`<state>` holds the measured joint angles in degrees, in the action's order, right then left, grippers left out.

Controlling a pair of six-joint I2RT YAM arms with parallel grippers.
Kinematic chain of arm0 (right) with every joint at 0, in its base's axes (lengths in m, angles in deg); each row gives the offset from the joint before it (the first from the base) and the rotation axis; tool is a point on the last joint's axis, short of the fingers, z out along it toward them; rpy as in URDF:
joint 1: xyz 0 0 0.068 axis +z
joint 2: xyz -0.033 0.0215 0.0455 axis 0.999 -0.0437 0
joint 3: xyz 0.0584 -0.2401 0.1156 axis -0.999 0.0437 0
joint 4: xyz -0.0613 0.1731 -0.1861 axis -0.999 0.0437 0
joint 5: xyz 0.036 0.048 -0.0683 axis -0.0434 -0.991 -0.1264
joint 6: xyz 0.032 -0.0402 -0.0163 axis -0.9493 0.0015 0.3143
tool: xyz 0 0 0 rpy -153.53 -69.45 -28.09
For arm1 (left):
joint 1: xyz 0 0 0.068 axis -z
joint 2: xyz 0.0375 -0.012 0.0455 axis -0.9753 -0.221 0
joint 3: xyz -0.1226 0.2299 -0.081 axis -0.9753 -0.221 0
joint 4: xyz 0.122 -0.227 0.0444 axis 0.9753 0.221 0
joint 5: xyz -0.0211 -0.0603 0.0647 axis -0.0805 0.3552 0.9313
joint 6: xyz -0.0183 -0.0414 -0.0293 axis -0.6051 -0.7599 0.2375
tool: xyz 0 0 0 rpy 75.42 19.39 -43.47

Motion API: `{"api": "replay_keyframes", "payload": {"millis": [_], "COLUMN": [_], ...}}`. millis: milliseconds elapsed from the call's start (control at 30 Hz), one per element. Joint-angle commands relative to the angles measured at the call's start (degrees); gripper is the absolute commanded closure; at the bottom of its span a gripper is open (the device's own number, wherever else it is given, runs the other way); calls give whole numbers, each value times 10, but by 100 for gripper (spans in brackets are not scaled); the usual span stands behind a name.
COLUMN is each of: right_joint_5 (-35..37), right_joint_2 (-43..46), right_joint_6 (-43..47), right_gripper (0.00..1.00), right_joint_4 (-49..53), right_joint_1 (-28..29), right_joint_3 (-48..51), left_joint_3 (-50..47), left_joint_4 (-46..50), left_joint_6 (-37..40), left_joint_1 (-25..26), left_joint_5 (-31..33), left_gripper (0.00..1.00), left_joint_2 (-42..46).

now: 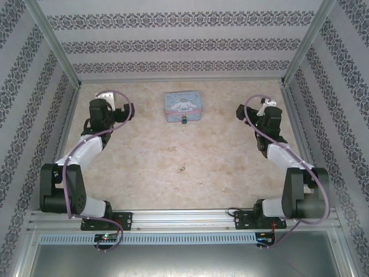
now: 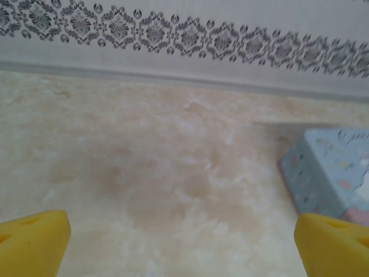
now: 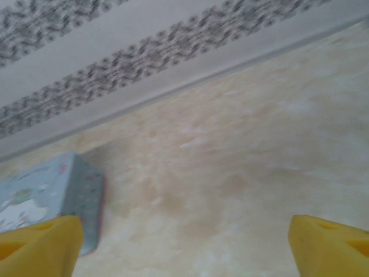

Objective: Unlock a padlock with a key

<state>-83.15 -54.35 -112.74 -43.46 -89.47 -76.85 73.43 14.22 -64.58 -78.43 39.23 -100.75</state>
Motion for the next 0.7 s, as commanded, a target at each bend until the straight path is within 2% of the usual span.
{"api": "replay_keyframes", "payload": {"millis": [0,167,400,667], "right_joint_5": [-145,-223,-218,-185], "right_joint_2": [-62,-189,-306,-375], "right_joint_6": [-97,-209,-288,-318], "right_gripper": [18,31,35,36], "right_joint_4": [32,44,47,45], "right_joint_1": [10,37,92,133], "right_joint_3": [-70,-186,-301,-358], "left_joint_3": [79,191,307,377], "left_joint_4": [122,170,179,154], "left_joint_6": [-112,-192,-255,-305], "left_joint_1": [2,15,58,99], "left_joint_5": [-36,-116,-178,-192], "left_gripper": [0,0,0,0], "left_joint_2": [-51,-151,-278,-371]}}
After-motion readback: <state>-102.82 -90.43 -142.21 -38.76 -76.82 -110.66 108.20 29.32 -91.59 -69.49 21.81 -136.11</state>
